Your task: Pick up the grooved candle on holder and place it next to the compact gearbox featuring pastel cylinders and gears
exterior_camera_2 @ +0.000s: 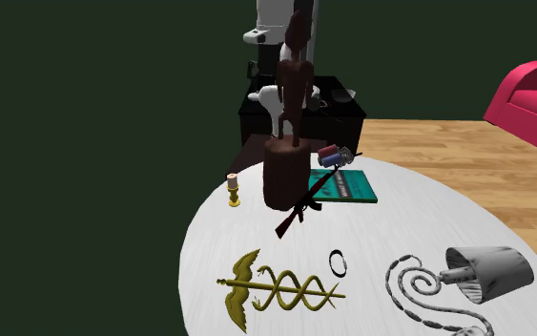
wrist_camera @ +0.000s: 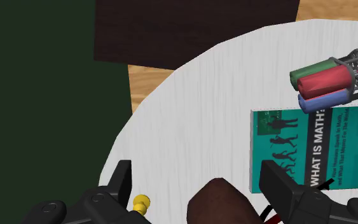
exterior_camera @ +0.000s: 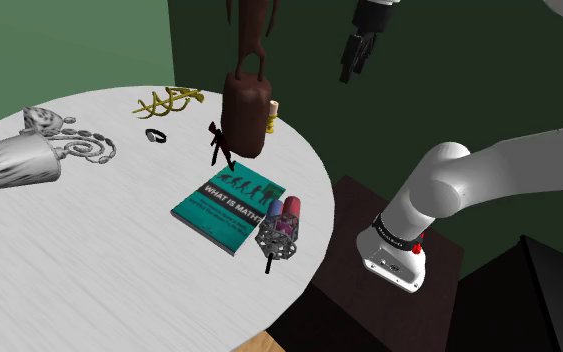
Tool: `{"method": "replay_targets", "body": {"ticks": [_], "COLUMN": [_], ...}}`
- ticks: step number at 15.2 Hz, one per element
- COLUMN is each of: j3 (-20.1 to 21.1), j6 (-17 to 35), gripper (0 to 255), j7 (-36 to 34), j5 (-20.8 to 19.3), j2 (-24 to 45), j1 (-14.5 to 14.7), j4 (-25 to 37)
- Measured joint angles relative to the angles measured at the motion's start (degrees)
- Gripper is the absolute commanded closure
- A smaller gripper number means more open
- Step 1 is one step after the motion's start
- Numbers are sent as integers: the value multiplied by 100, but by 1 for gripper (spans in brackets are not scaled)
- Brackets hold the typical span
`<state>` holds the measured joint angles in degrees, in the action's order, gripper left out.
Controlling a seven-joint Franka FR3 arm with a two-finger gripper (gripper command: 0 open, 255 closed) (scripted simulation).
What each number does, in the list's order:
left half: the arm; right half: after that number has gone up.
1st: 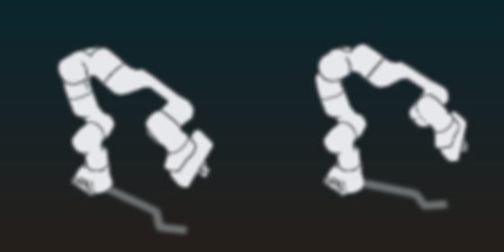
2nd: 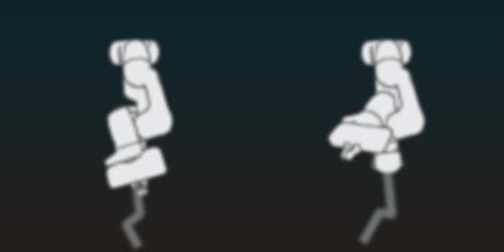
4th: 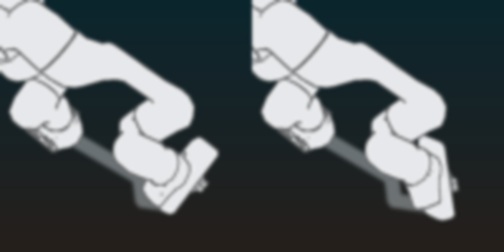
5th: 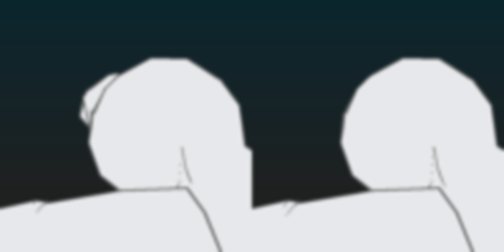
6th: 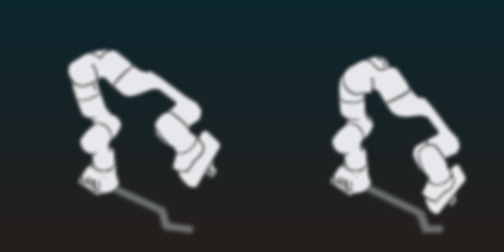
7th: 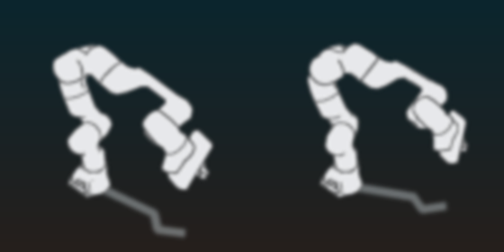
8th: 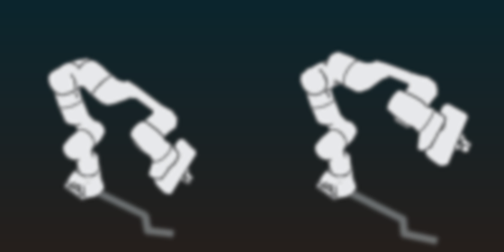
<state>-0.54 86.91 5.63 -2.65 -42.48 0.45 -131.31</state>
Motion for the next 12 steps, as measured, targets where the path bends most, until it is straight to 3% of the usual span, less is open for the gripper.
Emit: {"method": "replay_targets", "body": {"ticks": [4,12], "j3": [-59,-288], "j6": [332,1399], "gripper": [0,0], "j7": [60,320], "j5": [-38,-139], "j2": [358,1915], "j1": [-13,-64], "j4": [-11,362]}}
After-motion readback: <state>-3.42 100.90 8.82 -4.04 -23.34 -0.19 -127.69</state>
